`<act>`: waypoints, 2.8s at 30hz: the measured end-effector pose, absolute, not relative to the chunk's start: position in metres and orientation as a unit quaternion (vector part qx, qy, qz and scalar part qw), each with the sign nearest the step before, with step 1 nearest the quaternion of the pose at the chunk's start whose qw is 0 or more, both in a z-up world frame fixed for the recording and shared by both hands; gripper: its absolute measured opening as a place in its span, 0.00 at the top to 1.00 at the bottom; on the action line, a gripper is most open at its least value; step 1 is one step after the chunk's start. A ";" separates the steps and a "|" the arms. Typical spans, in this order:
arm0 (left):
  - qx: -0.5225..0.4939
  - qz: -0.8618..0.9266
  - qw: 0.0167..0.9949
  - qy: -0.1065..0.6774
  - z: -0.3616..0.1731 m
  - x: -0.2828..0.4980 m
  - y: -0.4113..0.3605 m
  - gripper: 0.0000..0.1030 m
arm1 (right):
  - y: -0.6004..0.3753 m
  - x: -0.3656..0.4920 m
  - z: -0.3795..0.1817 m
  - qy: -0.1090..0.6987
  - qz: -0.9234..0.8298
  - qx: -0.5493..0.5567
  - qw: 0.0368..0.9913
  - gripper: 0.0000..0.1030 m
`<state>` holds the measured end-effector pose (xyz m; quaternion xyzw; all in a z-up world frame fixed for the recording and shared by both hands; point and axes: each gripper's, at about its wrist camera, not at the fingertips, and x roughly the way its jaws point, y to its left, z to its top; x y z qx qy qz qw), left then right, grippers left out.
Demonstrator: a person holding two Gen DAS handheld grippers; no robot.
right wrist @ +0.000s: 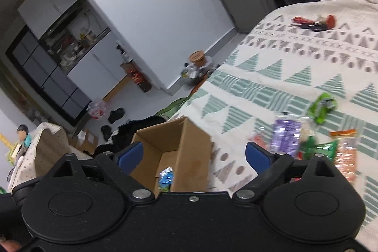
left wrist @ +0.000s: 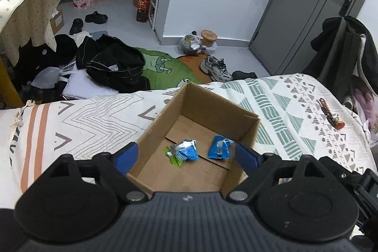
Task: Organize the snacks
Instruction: 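Move both open tools back from the box to the snack pile, then grasp the purple bar with the left tool while the right tool grasps the orange cracker pack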
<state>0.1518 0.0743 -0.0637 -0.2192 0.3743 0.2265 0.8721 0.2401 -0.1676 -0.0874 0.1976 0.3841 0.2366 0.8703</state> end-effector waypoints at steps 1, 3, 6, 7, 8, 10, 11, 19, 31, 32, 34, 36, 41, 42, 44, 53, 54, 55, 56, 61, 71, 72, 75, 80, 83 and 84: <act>-0.221 0.224 0.872 0.375 -0.062 0.150 0.071 0.14 | -0.171 0.238 -0.086 0.381 0.230 0.195 0.874 0.07; -0.229 0.218 0.871 0.377 -0.060 0.147 0.066 0.14 | -0.179 0.233 -0.083 0.373 0.218 0.192 0.881 0.07; -0.224 0.205 0.873 0.383 -0.055 0.143 0.055 0.14 | -0.191 0.226 -0.081 0.370 0.198 0.188 0.888 0.07; -0.218 0.201 0.874 0.384 -0.054 0.143 0.051 0.14 | -0.195 0.225 -0.080 0.370 0.194 0.191 0.888 0.07; -0.213 0.200 0.876 0.384 -0.052 0.141 0.047 0.14 | -0.201 0.224 -0.081 0.370 0.191 0.196 0.888 0.07; -0.210 0.198 0.878 0.382 -0.050 0.139 0.040 0.14 | -0.212 0.221 -0.082 0.371 0.178 0.205 0.888 0.06; -0.209 0.196 0.879 0.381 -0.050 0.139 0.037 0.14 | -0.218 0.219 -0.083 0.371 0.173 0.208 0.889 0.06; -0.187 0.171 0.889 0.382 -0.048 0.140 0.002 0.14 | -0.265 0.201 -0.094 0.374 0.152 0.231 0.885 0.05; -0.184 0.131 0.886 0.404 -0.064 0.148 -0.042 0.14 | -0.322 0.194 -0.115 0.376 0.100 0.280 0.878 0.05; -0.184 0.130 0.886 0.405 -0.066 0.149 -0.045 0.14 | -0.325 0.194 -0.117 0.378 0.096 0.284 0.876 0.05; -0.185 0.128 0.885 0.407 -0.072 0.152 -0.052 0.14 | -0.329 0.195 -0.121 0.381 0.092 0.291 0.872 0.05; -0.186 0.131 0.884 0.409 -0.077 0.155 -0.056 0.15 | -0.331 0.195 -0.125 0.386 0.093 0.297 0.868 0.05; -0.196 0.126 0.881 0.411 -0.089 0.162 -0.063 0.15 | -0.331 0.202 -0.136 0.402 0.098 0.305 0.858 0.05; -0.195 0.124 0.881 0.413 -0.092 0.165 -0.065 0.15 | -0.331 0.204 -0.138 0.404 0.098 0.306 0.856 0.05; -0.190 0.120 0.882 0.415 -0.096 0.171 -0.069 0.15 | -0.331 0.209 -0.143 0.411 0.095 0.308 0.852 0.06; -0.167 0.103 0.882 0.429 -0.117 0.209 -0.087 0.17 | -0.327 0.233 -0.164 0.439 0.082 0.306 0.841 0.06; -0.164 0.101 0.882 0.431 -0.120 0.214 -0.088 0.17 | -0.327 0.236 -0.166 0.442 0.079 0.304 0.840 0.06; -0.162 0.099 0.882 0.432 -0.122 0.218 -0.090 0.17 | -0.326 0.239 -0.169 0.447 0.076 0.302 0.839 0.06; -0.159 0.096 0.881 0.435 -0.125 0.222 -0.092 0.17 | -0.324 0.242 -0.172 0.451 0.074 0.300 0.837 0.06; -0.144 0.084 0.876 0.452 -0.145 0.245 -0.101 0.17 | -0.319 0.255 -0.184 0.469 0.068 0.288 0.832 0.09; -0.103 0.059 0.870 0.479 -0.180 0.275 -0.109 0.22 | -0.317 0.276 -0.205 0.488 0.058 0.283 0.823 0.11; -0.101 0.059 0.868 0.483 -0.183 0.276 -0.108 0.25 | -0.315 0.279 -0.207 0.491 0.059 0.281 0.823 0.12; -0.104 0.054 0.866 0.487 -0.188 0.278 -0.105 0.35 | -0.311 0.283 -0.211 0.495 0.064 0.273 0.822 0.12; -0.109 0.046 0.868 0.481 -0.190 0.277 -0.101 0.61 | -0.297 0.288 -0.215 0.499 0.068 0.239 0.830 0.12; -0.118 0.041 0.871 0.476 -0.188 0.274 -0.099 0.66 | -0.290 0.290 -0.215 0.499 0.072 0.222 0.834 0.12; -0.122 0.039 0.871 0.474 -0.186 0.273 -0.097 0.67 | -0.289 0.290 -0.215 0.499 0.073 0.218 0.836 0.12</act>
